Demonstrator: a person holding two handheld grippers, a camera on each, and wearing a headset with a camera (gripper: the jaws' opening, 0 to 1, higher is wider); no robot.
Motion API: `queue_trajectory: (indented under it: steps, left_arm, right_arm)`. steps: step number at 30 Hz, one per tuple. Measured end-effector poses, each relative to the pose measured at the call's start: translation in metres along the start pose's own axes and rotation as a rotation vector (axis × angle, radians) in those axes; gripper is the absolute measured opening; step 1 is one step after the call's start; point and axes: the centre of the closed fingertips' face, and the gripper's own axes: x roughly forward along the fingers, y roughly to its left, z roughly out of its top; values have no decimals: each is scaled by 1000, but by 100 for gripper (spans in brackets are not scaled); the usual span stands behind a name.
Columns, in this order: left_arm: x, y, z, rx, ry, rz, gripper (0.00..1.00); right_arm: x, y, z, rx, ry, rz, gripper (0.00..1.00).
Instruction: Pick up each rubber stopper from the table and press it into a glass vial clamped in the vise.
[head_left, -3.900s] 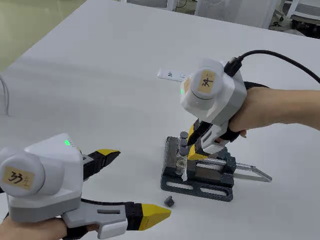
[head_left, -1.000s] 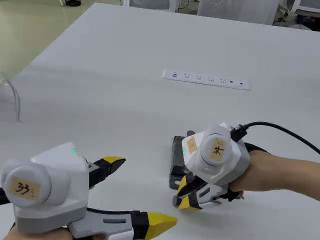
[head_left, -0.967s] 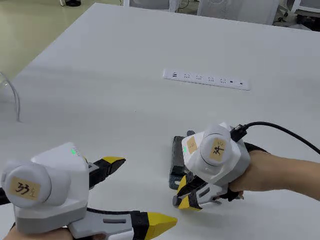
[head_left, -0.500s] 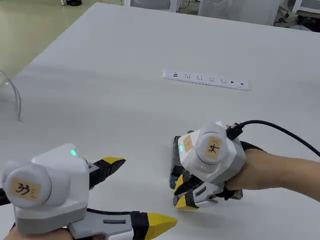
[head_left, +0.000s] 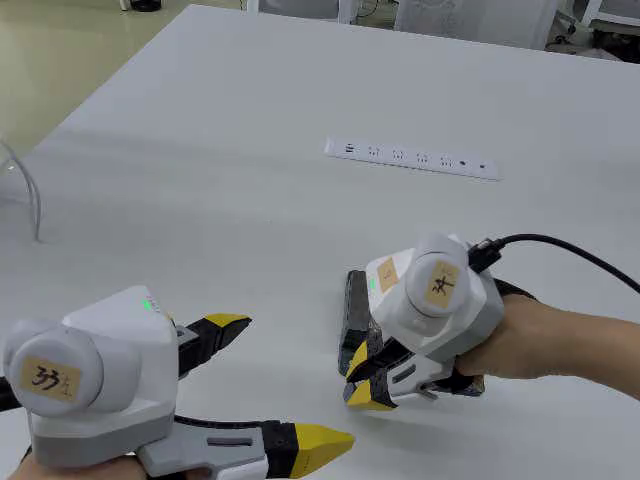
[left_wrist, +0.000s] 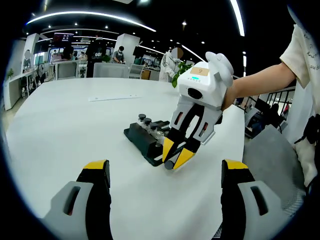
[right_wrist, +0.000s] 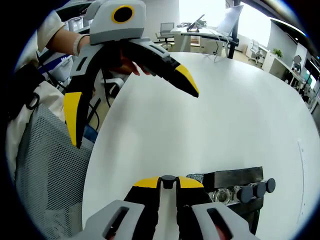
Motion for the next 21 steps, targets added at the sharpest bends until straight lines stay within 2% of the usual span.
queue_trajectory:
  steps: [3, 4, 6, 10, 15, 19, 21]
  left_arm:
    - [0, -4, 7, 19, -12, -7, 88]
    - [1, -4, 11, 22, -18, -10, 87]
    - [1, -6, 19, 29, -36, -17, 84]
    - [0, -16, 42, 57, -84, -45, 79]
    - [2, -29, 75, 66, -151, -80, 63]
    - [6, -46, 98, 98, -199, -127, 53]
    - [8, -53, 104, 111, -205, -143, 46]
  right_arm:
    - [-20, -4, 12, 31, -76, -40, 8]
    - [-31, -6, 19, 39, -124, -64, 8]
    - [-46, -5, 27, 55, -171, -85, 8]
    - [-87, -4, 49, 87, -311, -152, 8]
    - [-133, 2, 70, 109, -473, -213, 8]
    - [-163, 17, 84, 148, -602, -224, 8]
    - [-172, 24, 88, 160, -650, -216, 8]
